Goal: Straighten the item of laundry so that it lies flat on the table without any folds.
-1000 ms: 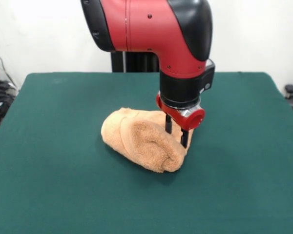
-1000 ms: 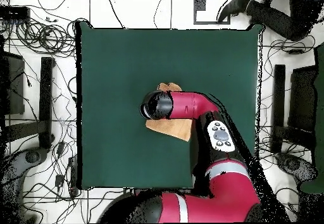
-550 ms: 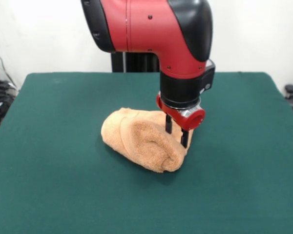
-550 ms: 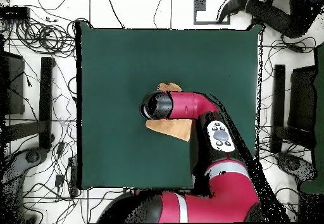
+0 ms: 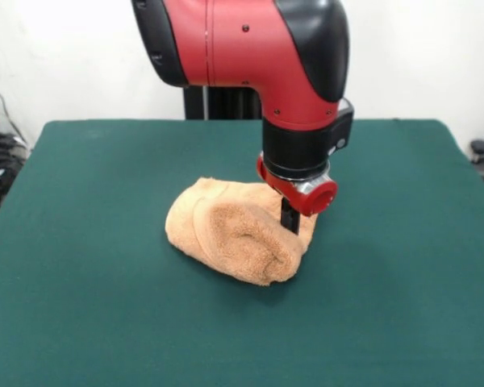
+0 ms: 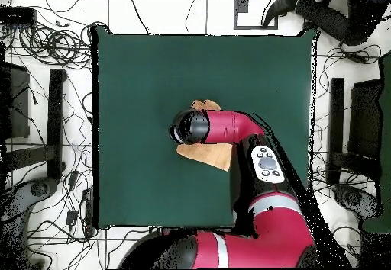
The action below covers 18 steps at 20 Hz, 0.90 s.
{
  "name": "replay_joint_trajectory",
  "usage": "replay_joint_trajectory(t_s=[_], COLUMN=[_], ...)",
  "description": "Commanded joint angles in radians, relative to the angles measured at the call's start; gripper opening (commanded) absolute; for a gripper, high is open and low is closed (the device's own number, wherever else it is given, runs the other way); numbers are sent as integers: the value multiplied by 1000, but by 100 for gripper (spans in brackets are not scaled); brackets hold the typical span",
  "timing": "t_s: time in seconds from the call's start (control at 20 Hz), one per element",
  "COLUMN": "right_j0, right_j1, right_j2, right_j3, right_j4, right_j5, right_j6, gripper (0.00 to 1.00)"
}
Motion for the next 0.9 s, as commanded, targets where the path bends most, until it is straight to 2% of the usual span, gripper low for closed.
replay_joint_trajectory(t_s=[0.05, 0.5, 0.6, 0.8, 0.9], right_j0=[45, 46, 47, 52, 53], right_j1=[8, -1, -30, -148, -175], right_j2=[38, 48, 52, 63, 62], right_j3=[-11, -13, -7, -6, -7], right_j4=[-72, -70, -57, -14, -8], right_j5=[17, 40, 66, 235, 278], right_j6=[-108, -89, -88, -113, -113], gripper=[0, 0, 0, 0, 0])
